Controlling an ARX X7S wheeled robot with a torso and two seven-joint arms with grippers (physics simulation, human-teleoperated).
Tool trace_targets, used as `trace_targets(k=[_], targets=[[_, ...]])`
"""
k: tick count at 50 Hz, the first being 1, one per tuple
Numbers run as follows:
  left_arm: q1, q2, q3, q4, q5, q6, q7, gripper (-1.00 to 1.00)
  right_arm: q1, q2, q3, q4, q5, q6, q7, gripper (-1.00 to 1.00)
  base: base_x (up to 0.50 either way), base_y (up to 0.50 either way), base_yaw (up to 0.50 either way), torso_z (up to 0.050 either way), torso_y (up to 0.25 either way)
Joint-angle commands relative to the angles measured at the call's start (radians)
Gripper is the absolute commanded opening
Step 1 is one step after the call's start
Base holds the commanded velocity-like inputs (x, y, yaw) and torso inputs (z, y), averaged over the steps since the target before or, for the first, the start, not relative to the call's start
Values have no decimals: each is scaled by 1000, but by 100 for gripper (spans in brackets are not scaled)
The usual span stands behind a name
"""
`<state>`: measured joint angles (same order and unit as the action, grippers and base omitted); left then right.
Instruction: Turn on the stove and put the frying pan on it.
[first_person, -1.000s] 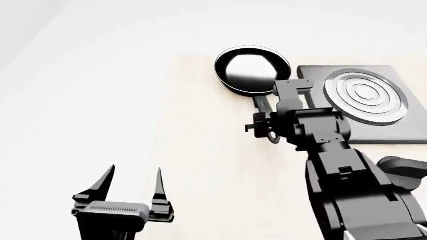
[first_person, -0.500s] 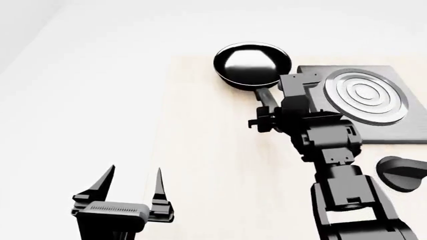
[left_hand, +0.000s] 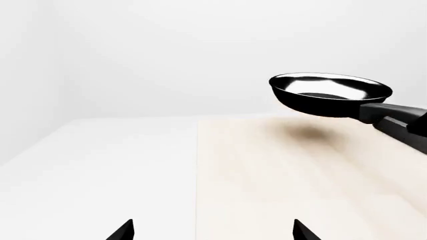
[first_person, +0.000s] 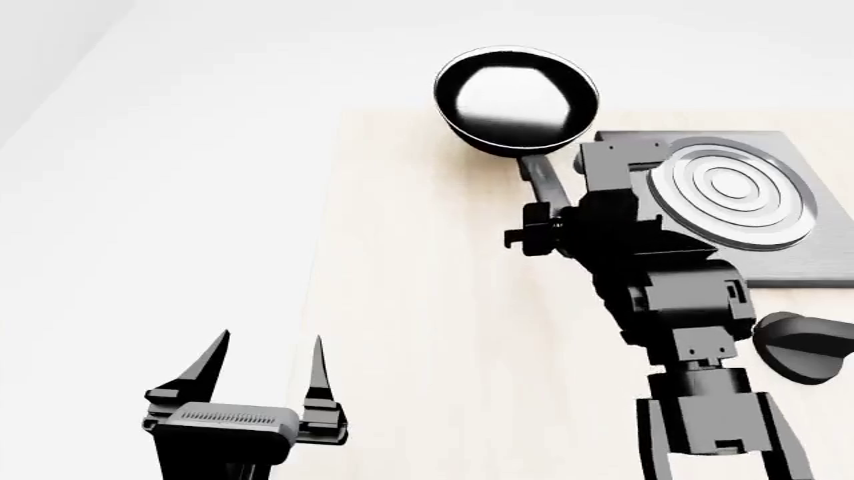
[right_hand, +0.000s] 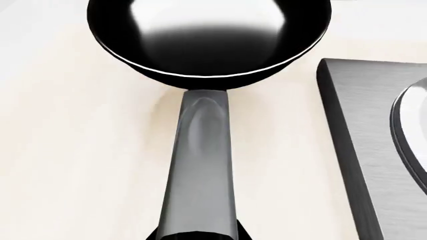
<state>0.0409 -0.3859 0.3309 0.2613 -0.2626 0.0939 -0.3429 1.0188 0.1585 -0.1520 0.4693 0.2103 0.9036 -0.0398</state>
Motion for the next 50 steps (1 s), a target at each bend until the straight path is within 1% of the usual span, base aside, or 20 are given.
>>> trace_targets(k=[1, 14, 22, 36, 50], targets=[[-1, -1, 3, -2, 1, 1, -2, 100, -15, 23, 66, -150, 17, 50, 32, -100, 0, 0, 0, 0, 10], [0, -3, 5, 0, 0, 2, -6, 100, -31, 63, 160, -231, 56, 136, 69, -100, 0, 0, 0, 0, 2], [0, -5, 6, 0, -2, 4, -7, 100, -37, 88, 193, -278, 68, 181, 84, -100, 0, 0, 0, 0, 3], [-1, -7, 8, -3, -5, 6, -8, 100, -68, 131, 253, -341, 83, 226, 106, -100, 0, 0, 0, 1, 2], [-2, -8, 11, -7, -4, 10, -10, 100, -135, 177, 318, -436, 98, 275, 123, -100, 0, 0, 0, 0, 1]])
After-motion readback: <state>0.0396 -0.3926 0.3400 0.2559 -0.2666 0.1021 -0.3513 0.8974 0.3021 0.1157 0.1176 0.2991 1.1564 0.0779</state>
